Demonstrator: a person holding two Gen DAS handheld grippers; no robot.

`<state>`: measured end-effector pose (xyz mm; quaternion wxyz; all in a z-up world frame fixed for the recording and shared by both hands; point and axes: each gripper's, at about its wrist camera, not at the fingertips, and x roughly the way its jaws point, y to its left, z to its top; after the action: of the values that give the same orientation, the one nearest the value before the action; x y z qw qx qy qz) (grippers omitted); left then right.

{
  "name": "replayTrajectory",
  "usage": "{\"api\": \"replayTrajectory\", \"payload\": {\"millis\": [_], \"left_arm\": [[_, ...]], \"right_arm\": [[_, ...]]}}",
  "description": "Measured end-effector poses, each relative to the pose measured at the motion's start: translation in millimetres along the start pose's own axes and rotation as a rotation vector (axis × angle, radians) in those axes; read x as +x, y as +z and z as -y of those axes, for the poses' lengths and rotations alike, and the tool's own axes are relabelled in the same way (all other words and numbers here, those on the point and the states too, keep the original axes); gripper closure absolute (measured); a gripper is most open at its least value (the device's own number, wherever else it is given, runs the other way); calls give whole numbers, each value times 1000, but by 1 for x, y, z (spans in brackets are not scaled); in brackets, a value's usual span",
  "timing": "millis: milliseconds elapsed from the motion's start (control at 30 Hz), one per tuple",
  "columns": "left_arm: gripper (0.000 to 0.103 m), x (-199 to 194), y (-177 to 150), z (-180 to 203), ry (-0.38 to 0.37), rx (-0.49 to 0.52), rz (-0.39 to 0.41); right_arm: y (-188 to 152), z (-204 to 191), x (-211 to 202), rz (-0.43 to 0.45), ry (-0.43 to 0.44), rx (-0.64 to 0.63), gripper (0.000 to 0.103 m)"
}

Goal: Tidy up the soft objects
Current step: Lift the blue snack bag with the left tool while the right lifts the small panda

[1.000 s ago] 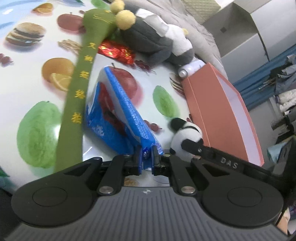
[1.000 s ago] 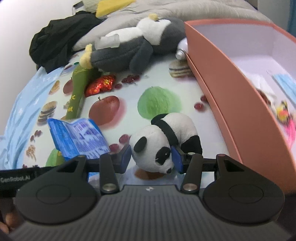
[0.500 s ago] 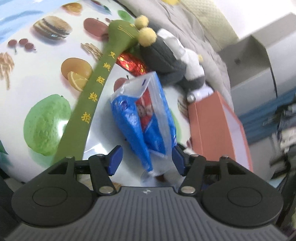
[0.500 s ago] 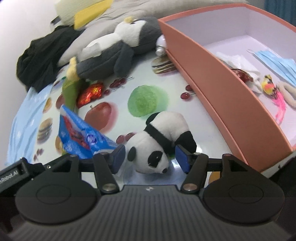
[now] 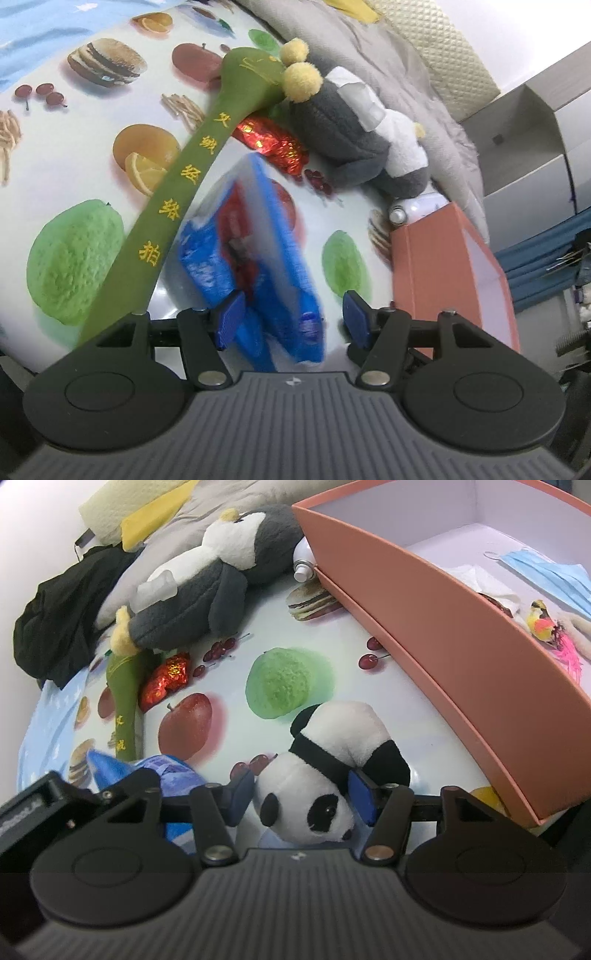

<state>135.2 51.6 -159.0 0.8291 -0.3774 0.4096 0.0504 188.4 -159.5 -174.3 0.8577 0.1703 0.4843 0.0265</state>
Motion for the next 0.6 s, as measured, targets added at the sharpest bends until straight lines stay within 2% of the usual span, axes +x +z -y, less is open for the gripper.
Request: {"api": "replayTrajectory", "payload": {"millis": [133,367,600], "left_arm": [[43,8,-2,0,24,8,-1],[64,20,-4,7,39,63,-23],[79,19,-5,15,50,156,-17]], "right_arm": [[0,3,0,0,14,-9,45],[0,5,3,-15,44,-52,45],[3,8,1,-24,72,-86,49]]}}
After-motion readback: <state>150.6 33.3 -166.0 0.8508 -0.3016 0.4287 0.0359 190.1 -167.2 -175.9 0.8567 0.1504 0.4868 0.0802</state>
